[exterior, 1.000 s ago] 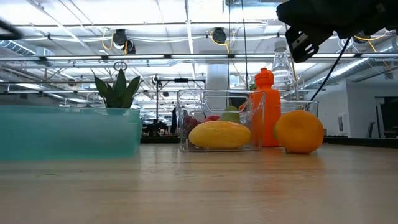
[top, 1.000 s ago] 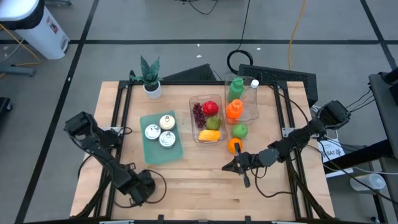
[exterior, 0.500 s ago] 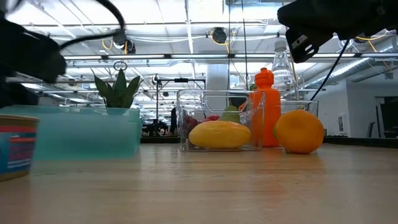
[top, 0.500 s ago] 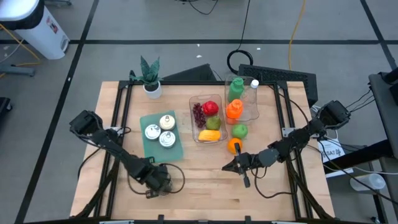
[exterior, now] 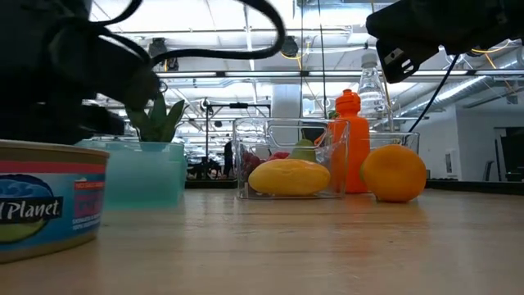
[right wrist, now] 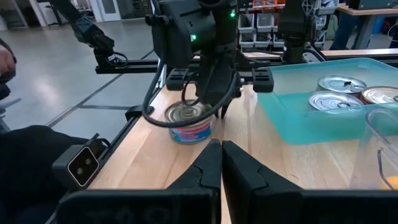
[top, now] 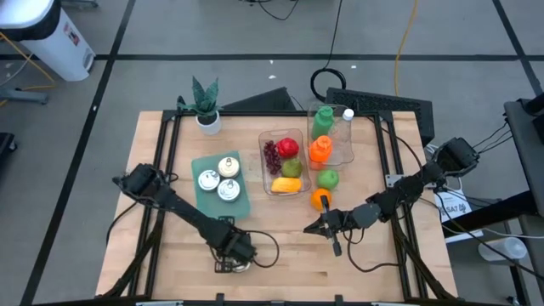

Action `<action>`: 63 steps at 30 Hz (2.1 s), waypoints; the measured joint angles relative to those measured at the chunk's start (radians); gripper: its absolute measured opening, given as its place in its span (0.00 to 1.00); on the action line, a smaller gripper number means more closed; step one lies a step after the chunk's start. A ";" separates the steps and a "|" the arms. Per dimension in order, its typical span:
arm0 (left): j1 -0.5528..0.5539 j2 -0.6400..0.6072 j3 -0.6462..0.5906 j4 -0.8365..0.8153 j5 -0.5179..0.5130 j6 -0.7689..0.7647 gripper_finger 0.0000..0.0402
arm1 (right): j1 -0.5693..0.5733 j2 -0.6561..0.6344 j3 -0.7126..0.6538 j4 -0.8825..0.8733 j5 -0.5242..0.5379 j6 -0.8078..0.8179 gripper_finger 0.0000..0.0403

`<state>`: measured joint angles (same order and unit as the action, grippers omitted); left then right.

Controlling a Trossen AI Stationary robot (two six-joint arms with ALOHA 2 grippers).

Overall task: Pick & Place Food Item
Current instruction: Put the blue tuna can into the green bin

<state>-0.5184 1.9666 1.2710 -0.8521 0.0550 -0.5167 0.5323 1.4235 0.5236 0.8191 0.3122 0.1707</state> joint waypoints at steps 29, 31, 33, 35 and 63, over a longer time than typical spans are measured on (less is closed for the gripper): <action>-0.274 -0.195 0.016 -0.101 -0.097 0.026 0.13 | 0.006 0.000 0.000 -0.003 0.000 -0.009 0.01; -0.265 -0.144 0.016 -0.074 -0.049 0.049 0.13 | 0.006 0.000 0.000 0.003 0.000 -0.016 0.01; -0.252 -0.098 0.016 -0.047 -0.028 0.087 0.13 | 0.006 0.000 0.000 0.006 0.000 -0.018 0.01; -0.230 -0.064 0.015 -0.027 -0.028 0.111 0.13 | 0.006 0.000 0.000 0.009 0.000 -0.018 0.01; 0.026 -0.045 0.064 0.136 -0.033 0.446 0.13 | 0.006 0.000 0.000 0.013 -0.001 -0.015 0.01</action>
<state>-0.4928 1.9217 1.3346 -0.7166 0.0216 -0.0705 0.5388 1.4235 0.5236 0.8325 0.3111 0.1558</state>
